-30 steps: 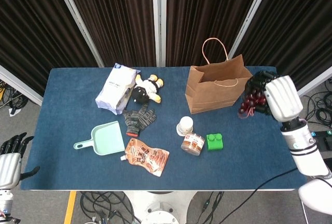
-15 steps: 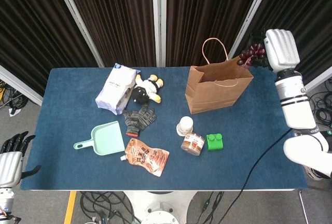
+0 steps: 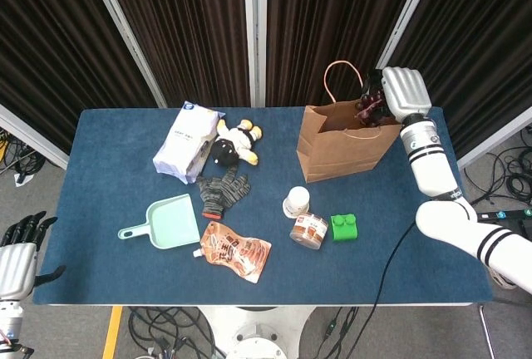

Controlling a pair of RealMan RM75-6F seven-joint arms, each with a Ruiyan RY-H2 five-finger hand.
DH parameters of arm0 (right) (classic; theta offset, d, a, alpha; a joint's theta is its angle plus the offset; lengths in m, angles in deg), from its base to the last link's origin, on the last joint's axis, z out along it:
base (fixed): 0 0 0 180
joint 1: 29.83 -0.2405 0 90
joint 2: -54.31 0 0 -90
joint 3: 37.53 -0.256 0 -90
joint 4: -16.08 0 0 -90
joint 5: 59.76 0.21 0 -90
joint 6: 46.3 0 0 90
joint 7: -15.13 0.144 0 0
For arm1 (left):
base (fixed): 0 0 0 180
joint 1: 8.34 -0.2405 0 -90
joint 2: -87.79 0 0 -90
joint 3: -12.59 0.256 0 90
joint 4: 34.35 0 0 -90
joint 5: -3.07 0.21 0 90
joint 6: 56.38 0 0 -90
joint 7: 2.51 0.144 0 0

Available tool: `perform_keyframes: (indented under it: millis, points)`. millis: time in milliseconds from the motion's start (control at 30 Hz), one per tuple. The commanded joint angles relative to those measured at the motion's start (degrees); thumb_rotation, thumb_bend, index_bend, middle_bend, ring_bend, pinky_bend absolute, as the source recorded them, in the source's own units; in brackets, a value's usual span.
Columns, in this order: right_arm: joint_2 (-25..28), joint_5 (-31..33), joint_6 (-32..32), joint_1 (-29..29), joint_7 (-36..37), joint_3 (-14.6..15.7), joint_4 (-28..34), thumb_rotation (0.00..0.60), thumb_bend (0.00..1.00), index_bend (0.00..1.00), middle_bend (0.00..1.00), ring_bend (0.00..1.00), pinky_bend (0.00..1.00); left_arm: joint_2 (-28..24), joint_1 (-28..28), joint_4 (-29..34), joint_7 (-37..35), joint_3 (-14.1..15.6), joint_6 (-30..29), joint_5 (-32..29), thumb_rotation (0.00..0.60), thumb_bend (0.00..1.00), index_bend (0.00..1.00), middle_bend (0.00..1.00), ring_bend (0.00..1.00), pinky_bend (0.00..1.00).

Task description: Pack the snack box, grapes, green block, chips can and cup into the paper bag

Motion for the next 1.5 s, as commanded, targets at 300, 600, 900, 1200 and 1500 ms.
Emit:
perform_keyframes:
  millis: [300,600,900,1200,1500]
  points:
    - [3.6,7.4,-2.7,-1.1,-3.5,1.8,3.4,0.600,0.00,0.06,0.19,0.00,0.20,0.1,0.0,-0.1,0.0,0.1,-0.1,0.2,0.600,0.04,0.24,0.20,0.12,0.15]
    - [9.8,-14.6,9.9,11.2,12.5,0.1,15.5,0.600,0.06,0.16,0.32,0.14,0.33,0.2,0.1,-0.2,-0.1,0.2,-0.2,0.3,0.600,0.04,0.24,0.20,0.12,0.15]
    - [14.6,-40.0,24.3,26.8,33.0,9.4,18.6,0.600,0.06,0.27,0.40,0.22,0.43,-0.3,0.1,0.3,0.2,0.1,-0.8,1.0,0.600,0.04,0.24,0.20,0.12,0.15]
    - [14.0,-52.4,23.6,30.7,38.3,19.5,15.8,0.600,0.00,0.26,0.37,0.21,0.43,-0.4,0.1,1.3,1.3,0.2,-1.2,1.4,0.600,0.04,0.24,0.20,0.12,0.15]
    - [3.1,-46.3,11.3,27.0,19.9,20.6,15.0,0.600,0.00,0.00,0.10,0.00,0.22,-0.1,0.0,1.2,1.1,0.4,-1.1,1.1,0.600,0.04,0.24,0.20,0.12,0.15]
